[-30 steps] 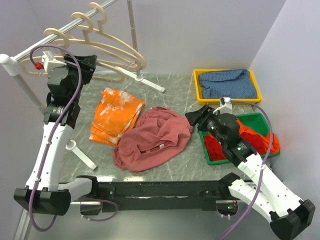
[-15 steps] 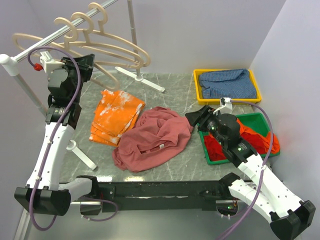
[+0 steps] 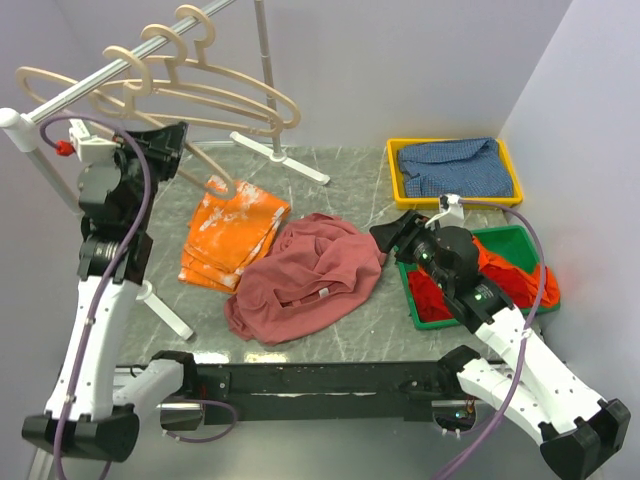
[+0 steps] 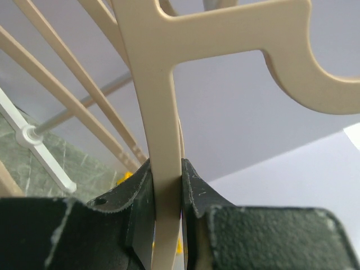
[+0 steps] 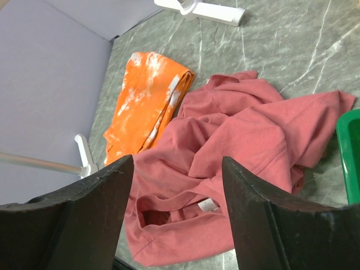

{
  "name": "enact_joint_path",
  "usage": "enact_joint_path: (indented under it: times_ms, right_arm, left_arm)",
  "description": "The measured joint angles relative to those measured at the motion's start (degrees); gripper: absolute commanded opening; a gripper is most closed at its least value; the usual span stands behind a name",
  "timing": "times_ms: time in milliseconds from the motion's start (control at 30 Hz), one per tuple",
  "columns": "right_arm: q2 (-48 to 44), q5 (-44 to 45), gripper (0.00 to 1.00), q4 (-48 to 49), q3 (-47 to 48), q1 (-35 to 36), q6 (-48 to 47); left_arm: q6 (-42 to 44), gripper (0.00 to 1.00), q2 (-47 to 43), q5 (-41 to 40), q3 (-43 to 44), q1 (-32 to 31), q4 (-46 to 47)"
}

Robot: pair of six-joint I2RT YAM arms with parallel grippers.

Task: Place the t-shirt on the hanger
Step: Pick up the hanger from the clothesline, then place the T-shirt on the hanger.

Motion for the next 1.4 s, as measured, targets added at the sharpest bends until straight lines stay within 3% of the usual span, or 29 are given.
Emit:
enact_joint_path:
  times_ms: [200, 333, 533, 767, 933, 1167, 1400]
  right_arm:
    - [1.1, 0.3, 0.73, -0.8, 0.7, 0.0, -1.4]
    - [1.7, 0.3, 0.73, -1.4, 0.8, 0.0, -2.5]
    - [2.7, 1.0, 0.73, -2.3, 0.8, 2.0, -3.3]
    - [5.3, 8.3, 0.73, -2.8, 0.8, 13.4, -4.4]
    - [7.3, 15.4, 0.72, -2.9, -0.5, 22.1, -4.8]
    - [8.6, 26.6, 0.70, -5.2, -6.9, 32.9, -0.2]
    - [11.7, 33.9, 0.64, -3.2, -14.0, 35.0, 4.3]
  left_arm:
    - [0.3, 0.11, -6.4, 5.9, -6.1, 0.0, -2.4]
    - [0.7, 0.01, -9.0, 10.5, -9.1, 0.0, -5.5]
    - [3.4, 0.01, -12.8, 18.4, -12.3, 0.0, -11.5]
    - [8.9, 0.01, -16.0, 32.3, -17.2, -0.2, -18.4]
    - [14.8, 0.01, -17.8, 42.1, -20.7, -5.9, -23.1]
    - [16.3, 0.01, -21.6, 57.6, -29.6, -12.2, -23.1]
    - [9.6, 0.01, -23.4, 68.5, -36.4, -16.7, -14.9]
